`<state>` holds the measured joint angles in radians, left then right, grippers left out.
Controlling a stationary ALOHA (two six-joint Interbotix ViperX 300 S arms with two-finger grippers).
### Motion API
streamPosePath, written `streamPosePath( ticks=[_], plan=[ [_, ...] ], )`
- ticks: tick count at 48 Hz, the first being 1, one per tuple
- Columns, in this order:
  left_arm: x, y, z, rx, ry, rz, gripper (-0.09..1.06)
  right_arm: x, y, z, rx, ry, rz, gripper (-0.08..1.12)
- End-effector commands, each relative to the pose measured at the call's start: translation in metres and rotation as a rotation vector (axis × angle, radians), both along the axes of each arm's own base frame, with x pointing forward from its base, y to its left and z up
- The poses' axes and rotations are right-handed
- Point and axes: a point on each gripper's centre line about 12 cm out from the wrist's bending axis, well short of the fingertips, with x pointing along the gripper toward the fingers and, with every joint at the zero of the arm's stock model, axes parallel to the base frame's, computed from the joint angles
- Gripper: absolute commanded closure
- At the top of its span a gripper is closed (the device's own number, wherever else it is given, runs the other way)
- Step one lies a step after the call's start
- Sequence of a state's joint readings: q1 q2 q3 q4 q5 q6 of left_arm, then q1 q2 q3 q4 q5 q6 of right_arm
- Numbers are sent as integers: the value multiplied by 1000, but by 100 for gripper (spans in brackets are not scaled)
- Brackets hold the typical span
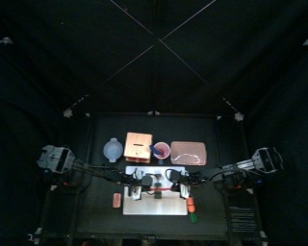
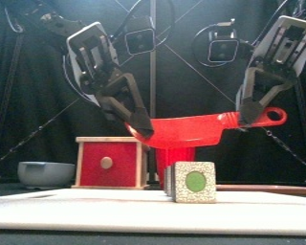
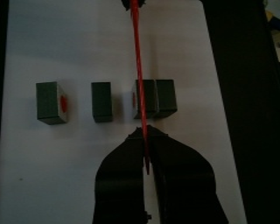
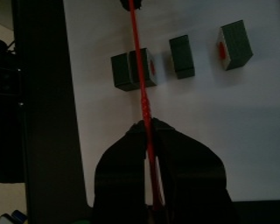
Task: Place sushi on board then cut the sushi with the knife then place the pieces on the plate
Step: Cut the sushi into 4 pieces
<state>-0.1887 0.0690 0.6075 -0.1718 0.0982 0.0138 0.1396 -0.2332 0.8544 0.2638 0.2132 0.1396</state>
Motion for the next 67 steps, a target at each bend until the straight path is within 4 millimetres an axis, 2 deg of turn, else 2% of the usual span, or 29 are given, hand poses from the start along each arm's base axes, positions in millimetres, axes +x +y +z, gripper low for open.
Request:
streamPosePath(
  ticks=[1,35,67],
  plan=[
    [3,-12,8,-6,-24,-27,64,-1,5,10,22,-31,1,70],
    [4,-19,-10,-34,28,-11,64,0,17,-15,42,47,7,70],
    [3,-19,-11,-38,35,-7,64,1,23,-14,56,36,9,70]
  ],
)
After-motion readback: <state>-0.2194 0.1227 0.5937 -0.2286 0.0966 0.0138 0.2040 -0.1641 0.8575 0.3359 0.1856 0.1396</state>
